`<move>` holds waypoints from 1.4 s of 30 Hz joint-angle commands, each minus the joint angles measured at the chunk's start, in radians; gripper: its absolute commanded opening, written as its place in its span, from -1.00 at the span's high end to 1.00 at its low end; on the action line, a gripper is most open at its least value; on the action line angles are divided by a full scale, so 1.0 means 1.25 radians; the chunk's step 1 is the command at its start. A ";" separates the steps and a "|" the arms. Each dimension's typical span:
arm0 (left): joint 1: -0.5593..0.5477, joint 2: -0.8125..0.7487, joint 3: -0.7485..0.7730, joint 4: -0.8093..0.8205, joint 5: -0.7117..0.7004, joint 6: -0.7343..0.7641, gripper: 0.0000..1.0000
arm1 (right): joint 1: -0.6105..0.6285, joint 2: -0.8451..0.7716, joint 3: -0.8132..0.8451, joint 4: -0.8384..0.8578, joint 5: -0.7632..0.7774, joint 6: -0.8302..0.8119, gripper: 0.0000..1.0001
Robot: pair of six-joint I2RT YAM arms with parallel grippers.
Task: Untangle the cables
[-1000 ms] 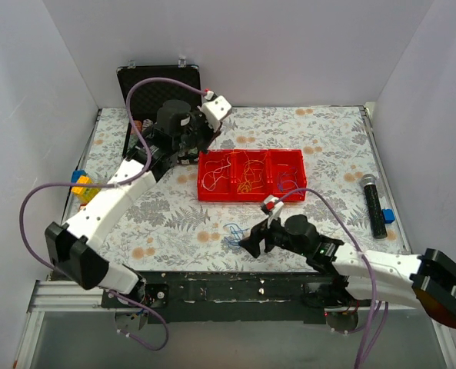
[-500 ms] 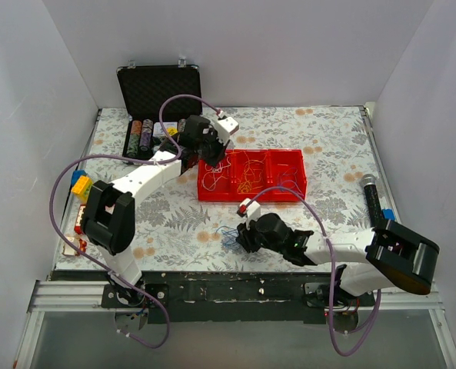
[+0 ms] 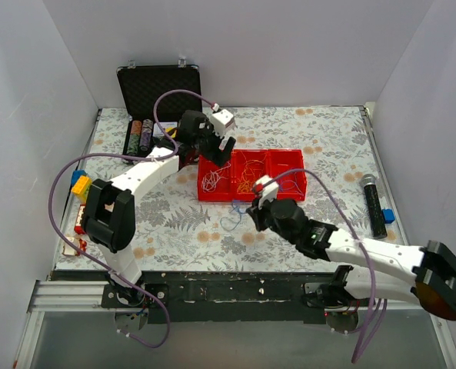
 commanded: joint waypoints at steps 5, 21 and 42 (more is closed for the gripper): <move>0.032 -0.062 0.206 -0.133 0.004 -0.048 -0.96 | -0.270 -0.157 0.172 -0.134 0.029 -0.091 0.97; 0.057 -0.150 0.185 -0.230 -0.050 -0.110 -0.96 | -0.439 0.052 0.237 -0.134 0.067 -0.131 0.97; 0.087 -0.246 0.031 -0.176 -0.207 -0.230 -0.96 | -0.445 -0.119 0.332 -0.363 -0.001 -0.019 -0.77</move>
